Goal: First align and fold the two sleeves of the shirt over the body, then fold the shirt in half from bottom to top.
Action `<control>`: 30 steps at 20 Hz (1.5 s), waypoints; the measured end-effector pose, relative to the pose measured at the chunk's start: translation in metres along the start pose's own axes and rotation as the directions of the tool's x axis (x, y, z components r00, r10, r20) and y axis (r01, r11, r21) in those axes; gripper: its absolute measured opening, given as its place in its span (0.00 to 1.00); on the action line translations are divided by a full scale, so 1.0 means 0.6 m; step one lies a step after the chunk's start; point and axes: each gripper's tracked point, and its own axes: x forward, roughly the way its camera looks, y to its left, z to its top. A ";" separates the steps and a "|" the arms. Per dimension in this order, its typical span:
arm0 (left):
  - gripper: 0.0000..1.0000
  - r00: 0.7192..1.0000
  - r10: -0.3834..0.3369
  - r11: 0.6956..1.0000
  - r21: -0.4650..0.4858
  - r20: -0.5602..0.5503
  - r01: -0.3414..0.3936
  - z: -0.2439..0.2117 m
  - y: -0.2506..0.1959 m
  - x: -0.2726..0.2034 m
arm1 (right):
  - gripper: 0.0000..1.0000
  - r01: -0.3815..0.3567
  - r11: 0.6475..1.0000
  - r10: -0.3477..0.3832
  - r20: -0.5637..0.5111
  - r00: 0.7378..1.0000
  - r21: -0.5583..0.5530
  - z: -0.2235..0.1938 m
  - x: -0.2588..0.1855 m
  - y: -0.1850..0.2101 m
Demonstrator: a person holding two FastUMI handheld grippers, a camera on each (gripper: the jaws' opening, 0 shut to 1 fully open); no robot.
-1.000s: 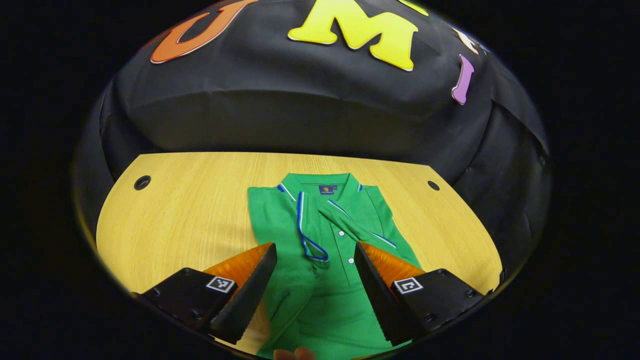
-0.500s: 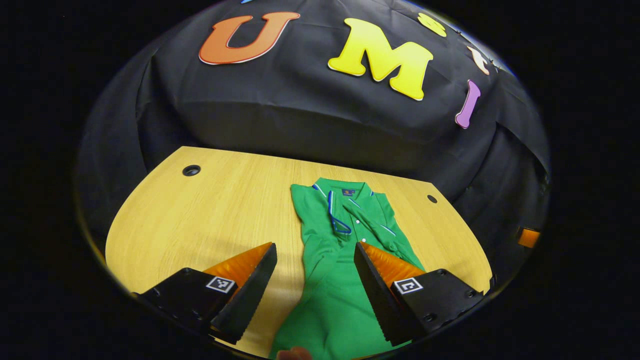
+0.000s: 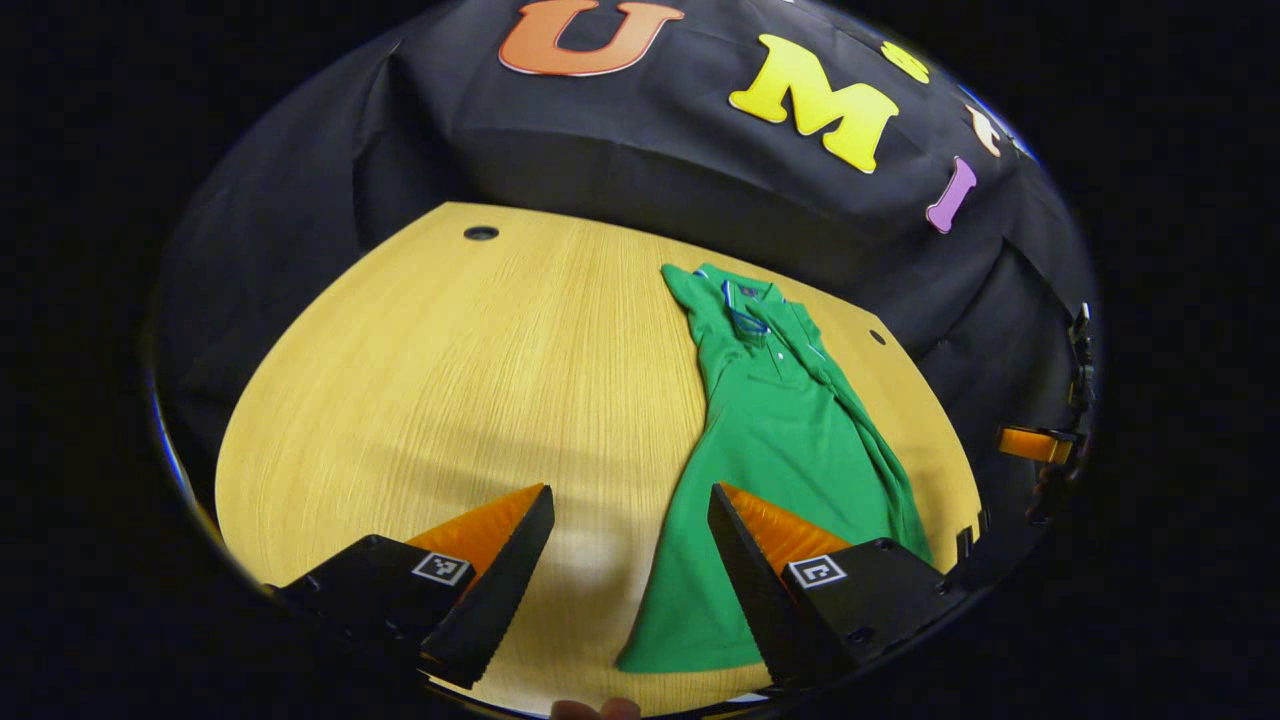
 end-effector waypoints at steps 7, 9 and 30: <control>1.00 0.951 -0.235 0.968 -0.137 -0.201 0.210 -0.109 -0.012 -0.040 | 0.98 -0.143 0.931 0.237 -0.256 0.937 0.337 -0.157 -0.010 -0.021; 0.99 0.923 -0.290 0.952 -0.177 -0.252 0.251 -0.132 -0.012 -0.052 | 0.98 -0.120 0.909 0.256 -0.307 0.917 0.399 -0.194 -0.011 -0.049; 0.93 0.752 -0.462 0.887 -0.234 -0.470 0.398 -0.168 -0.124 -0.031 | 0.92 -0.107 0.949 -0.025 -0.408 0.913 -0.298 -0.285 0.061 0.014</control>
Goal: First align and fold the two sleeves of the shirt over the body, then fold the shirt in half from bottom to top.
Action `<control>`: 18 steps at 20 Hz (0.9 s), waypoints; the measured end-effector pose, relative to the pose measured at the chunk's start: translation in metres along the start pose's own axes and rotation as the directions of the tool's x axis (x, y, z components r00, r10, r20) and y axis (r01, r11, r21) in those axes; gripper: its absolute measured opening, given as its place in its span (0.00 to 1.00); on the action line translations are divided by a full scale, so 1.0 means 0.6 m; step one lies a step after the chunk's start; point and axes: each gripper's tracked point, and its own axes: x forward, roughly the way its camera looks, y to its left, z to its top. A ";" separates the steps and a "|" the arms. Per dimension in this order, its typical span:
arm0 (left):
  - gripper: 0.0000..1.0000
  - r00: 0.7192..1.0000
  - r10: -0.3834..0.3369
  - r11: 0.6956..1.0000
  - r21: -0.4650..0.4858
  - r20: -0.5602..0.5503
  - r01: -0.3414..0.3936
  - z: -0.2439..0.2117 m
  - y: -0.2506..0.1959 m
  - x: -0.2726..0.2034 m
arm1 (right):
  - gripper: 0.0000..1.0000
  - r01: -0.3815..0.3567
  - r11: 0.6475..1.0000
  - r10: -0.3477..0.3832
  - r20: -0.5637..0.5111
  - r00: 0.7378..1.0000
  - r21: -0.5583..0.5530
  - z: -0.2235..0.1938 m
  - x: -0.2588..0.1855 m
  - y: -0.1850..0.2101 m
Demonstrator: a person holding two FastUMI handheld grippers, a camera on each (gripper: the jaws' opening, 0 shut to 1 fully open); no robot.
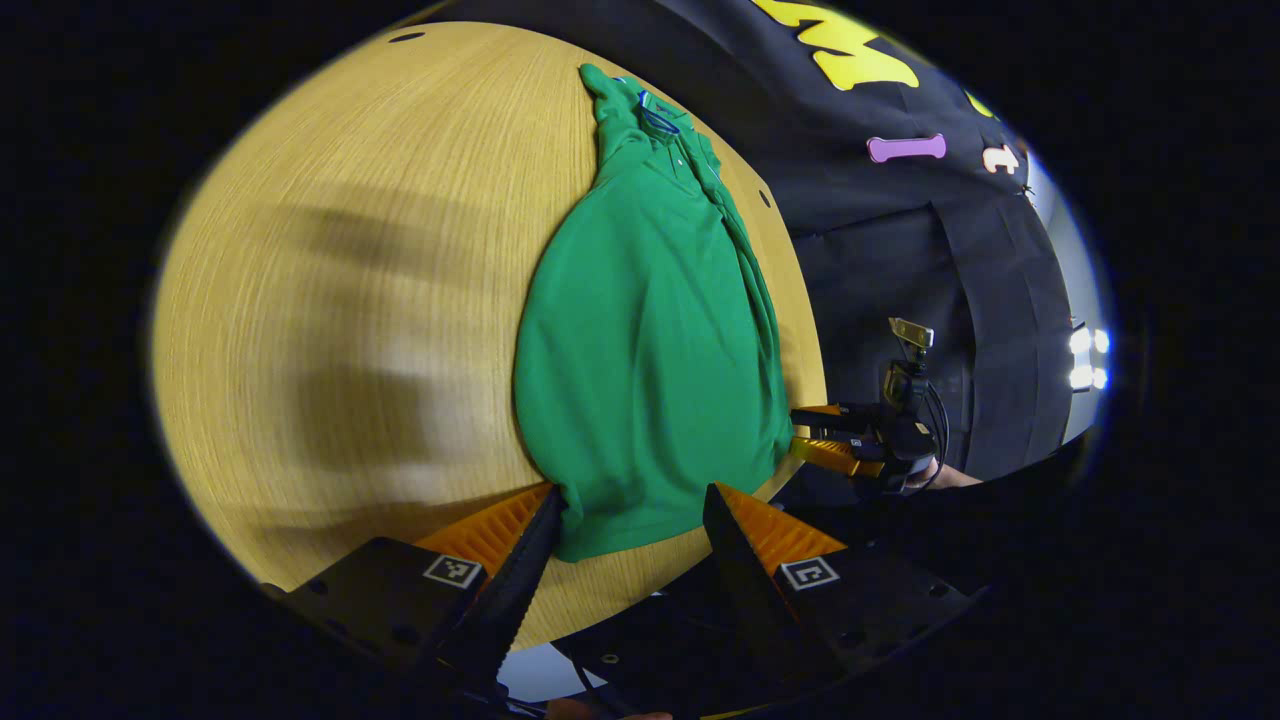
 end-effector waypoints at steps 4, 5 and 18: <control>0.68 0.999 0.039 0.999 0.023 -0.027 -0.039 -0.006 -0.010 0.027 | 0.84 0.066 0.995 -0.063 0.037 0.997 -0.080 -0.003 0.009 -0.001; 0.61 0.998 0.060 0.998 0.033 -0.034 -0.059 -0.010 -0.010 0.035 | 0.75 0.071 0.996 -0.069 0.045 0.997 -0.053 -0.003 0.004 -0.007; 0.03 0.984 0.160 0.980 0.102 0.084 -0.168 0.012 -0.047 0.021 | 0.00 -0.029 0.997 0.022 0.099 0.995 0.068 0.035 -0.017 -0.012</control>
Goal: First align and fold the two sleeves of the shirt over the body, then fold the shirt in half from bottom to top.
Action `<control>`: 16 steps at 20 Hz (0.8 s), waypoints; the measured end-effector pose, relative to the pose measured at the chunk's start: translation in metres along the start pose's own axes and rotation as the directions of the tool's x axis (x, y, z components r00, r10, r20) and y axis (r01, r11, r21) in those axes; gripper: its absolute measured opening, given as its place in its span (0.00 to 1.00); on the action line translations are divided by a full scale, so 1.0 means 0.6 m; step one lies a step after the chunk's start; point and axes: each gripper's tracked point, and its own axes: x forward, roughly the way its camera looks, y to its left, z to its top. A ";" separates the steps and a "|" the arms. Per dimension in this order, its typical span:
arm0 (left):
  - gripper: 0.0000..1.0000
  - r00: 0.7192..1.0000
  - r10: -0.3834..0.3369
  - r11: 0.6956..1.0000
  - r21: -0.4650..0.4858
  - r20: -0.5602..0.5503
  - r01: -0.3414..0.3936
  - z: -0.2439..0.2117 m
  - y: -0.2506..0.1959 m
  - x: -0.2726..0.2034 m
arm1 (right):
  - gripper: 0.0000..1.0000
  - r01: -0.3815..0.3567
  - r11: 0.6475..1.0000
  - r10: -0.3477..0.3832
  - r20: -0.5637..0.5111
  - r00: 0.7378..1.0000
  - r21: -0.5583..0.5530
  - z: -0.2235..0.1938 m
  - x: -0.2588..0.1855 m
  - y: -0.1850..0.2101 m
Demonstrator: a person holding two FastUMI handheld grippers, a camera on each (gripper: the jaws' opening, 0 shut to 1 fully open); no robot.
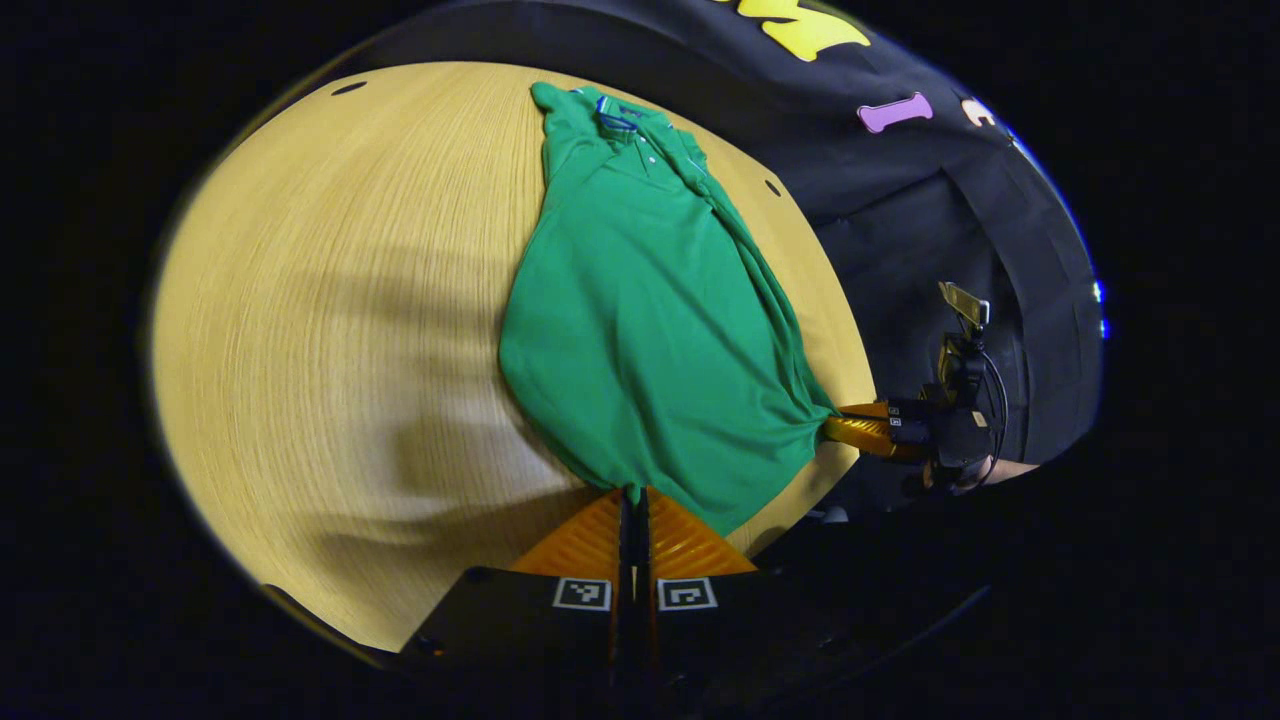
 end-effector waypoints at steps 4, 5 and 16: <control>0.03 0.999 0.043 0.999 0.005 0.011 -0.043 0.009 0.004 -0.011 | 0.00 -0.023 0.996 0.020 0.035 0.999 0.087 0.031 -0.017 -0.004; 0.03 0.998 0.054 0.999 0.004 0.016 -0.054 0.015 0.005 -0.010 | 0.00 -0.026 0.995 0.022 0.041 0.999 0.095 0.037 -0.021 -0.006; 0.03 0.985 0.065 0.992 0.097 0.160 -0.081 0.121 -0.049 -0.065 | 0.01 -0.049 0.996 0.038 0.132 0.991 0.078 0.130 -0.071 0.006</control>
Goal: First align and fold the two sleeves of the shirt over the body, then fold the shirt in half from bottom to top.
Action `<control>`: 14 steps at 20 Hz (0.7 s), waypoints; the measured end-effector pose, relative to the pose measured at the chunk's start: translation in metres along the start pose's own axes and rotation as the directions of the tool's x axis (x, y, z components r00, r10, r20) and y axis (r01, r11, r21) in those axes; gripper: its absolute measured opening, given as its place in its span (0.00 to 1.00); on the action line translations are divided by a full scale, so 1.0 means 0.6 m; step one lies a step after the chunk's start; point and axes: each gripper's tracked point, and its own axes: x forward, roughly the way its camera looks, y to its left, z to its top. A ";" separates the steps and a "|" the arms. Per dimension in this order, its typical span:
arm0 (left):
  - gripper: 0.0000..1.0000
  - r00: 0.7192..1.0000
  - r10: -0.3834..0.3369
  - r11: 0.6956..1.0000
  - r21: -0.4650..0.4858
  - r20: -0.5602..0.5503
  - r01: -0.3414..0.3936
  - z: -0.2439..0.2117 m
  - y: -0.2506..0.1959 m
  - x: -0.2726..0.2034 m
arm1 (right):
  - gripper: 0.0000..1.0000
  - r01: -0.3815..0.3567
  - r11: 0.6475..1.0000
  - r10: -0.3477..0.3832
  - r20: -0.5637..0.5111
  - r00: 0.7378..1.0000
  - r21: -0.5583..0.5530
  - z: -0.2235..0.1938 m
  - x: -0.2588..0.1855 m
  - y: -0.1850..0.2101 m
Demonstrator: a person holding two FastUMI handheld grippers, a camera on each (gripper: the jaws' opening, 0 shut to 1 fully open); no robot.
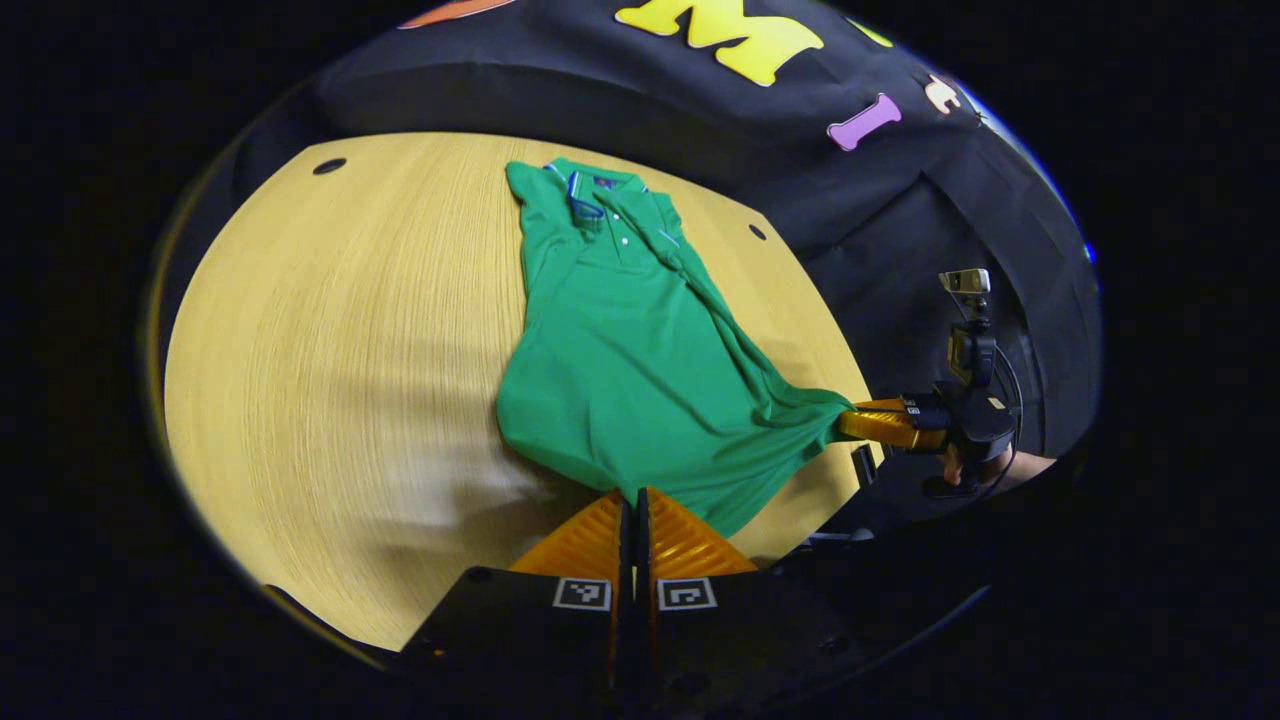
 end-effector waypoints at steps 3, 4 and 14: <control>0.03 0.999 0.022 0.999 0.024 0.029 -0.022 0.022 0.007 -0.013 | 0.00 -0.022 0.999 0.021 0.026 0.999 0.035 0.031 -0.008 0.002; 0.03 0.999 0.029 0.999 0.029 0.037 -0.031 0.036 0.008 -0.011 | 0.00 -0.026 0.999 0.025 0.034 0.999 0.044 0.043 -0.011 -0.001; 0.03 0.980 0.077 0.985 0.139 0.182 -0.103 0.177 0.012 -0.049 | 0.01 -0.058 0.991 0.031 0.209 0.977 0.123 0.225 -0.055 -0.017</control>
